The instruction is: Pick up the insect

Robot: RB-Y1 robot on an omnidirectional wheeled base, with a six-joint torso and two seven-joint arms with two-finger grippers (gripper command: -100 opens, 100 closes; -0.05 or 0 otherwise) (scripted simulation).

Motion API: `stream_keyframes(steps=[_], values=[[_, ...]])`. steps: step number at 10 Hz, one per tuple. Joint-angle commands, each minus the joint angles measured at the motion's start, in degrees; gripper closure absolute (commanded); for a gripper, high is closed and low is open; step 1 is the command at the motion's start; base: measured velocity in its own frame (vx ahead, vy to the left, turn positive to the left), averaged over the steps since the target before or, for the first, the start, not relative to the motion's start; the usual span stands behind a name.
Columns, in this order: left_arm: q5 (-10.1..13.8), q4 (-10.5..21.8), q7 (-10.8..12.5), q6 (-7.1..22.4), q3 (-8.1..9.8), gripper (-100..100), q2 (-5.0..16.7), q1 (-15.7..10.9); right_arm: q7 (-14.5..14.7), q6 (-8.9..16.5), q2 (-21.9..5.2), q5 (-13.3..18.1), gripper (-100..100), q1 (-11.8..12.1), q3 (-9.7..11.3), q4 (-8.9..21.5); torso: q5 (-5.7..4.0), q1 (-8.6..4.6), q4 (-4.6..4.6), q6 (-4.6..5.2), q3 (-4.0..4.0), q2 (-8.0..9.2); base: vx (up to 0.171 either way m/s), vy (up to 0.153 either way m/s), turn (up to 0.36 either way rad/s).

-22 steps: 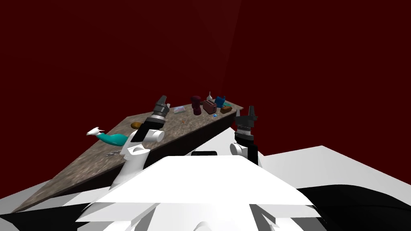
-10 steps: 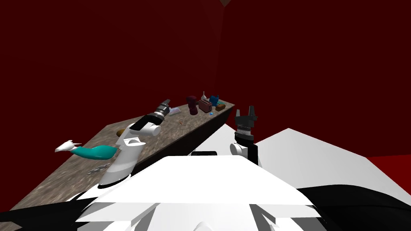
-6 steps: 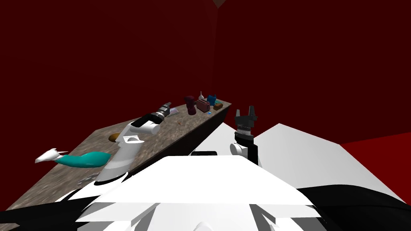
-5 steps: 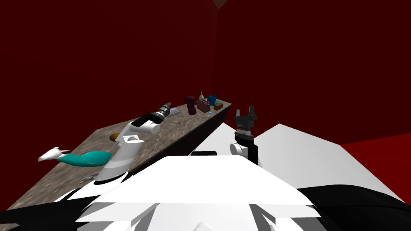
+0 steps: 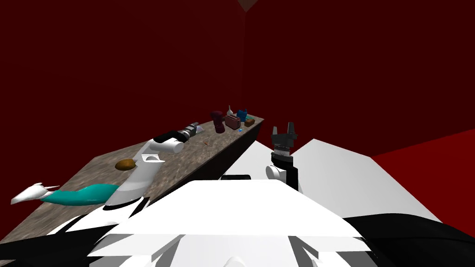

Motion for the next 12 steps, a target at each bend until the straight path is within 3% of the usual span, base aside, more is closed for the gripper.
stream_keyframes(steps=[1, 2, 3, 5, 6, 7, 10, 12], values=[[2.09, 2.47, -0.33, 2.86, -0.70, -100, 1.80, -0.90, 0.00, 0.00, 0.00, 0.00, 0, 0.00, 0.00, 0.00, 0.00, 0.00, 0.00, 0.00, 0.00, 0.00, -0.009, 0.022, -0.189], [2.09, 2.47, -0.33, 4.20, -0.70, -100, 1.80, -0.90, 0.00, 0.00, 0.00, 0.00, 0, -0.01, 0.01, 0.00, -0.01, -0.01, -0.01, 0.05, -0.01, -0.01, -0.015, 0.032, -0.121], [4.19, 4.75, -0.70, 5.80, -1.39, -100, 3.50, -1.41, 0.00, 0.00, 0.00, 0.00, 0, 0.00, 0.00, 0.00, 0.00, 0.02, 0.00, 0.01, -0.01, -0.01, -0.016, 0.046, -0.224], [4.19, 4.75, -0.70, 7.74, -1.39, -100, 3.50, -1.41, 0.00, 0.00, 0.00, 0.00, 0, 0.00, 0.00, 0.00, 0.02, 0.07, 0.00, 0.00, 0.00, 0.00, -0.011, 0.031, -0.054], [6.29, 7.04, -1.07, 9.98, -2.15, -100, 5.16, -1.83, 0.00, 0.00, 0.00, 0.00, 0, 0.00, 0.00, 0.00, 0.00, -0.01, -0.01, -0.01, -0.01, -0.02, -0.007, 0.020, -0.186], [6.29, 7.04, -1.07, 10.88, -2.15, -100, 5.16, -1.83, 0.00, 0.00, 0.00, 0.00, 0, -0.01, 0.00, 0.00, 0.00, -0.01, -0.02, 0.04, -0.02, -0.03, -0.010, 0.028, -0.142], [10.43, 11.58, -1.84, 15.71, -3.85, -100, 8.31, -2.45, 0.00, 0.00, 0.00, 0.00, 0, 0.00, 0.00, 0.00, 0.01, 0.03, -0.01, -0.02, -0.01, -0.02, -0.010, 0.036, -0.162], [10.43, 11.58, -1.84, 17.41, -3.85, -100, 8.31, -2.45, 0.00, 0.00, 0.00, 0.00, 0, 0.00, 0.00, 0.00, 0.01, 0.02, -0.01, -0.02, -0.02, -0.04, -0.001, 0.020, -0.047]])
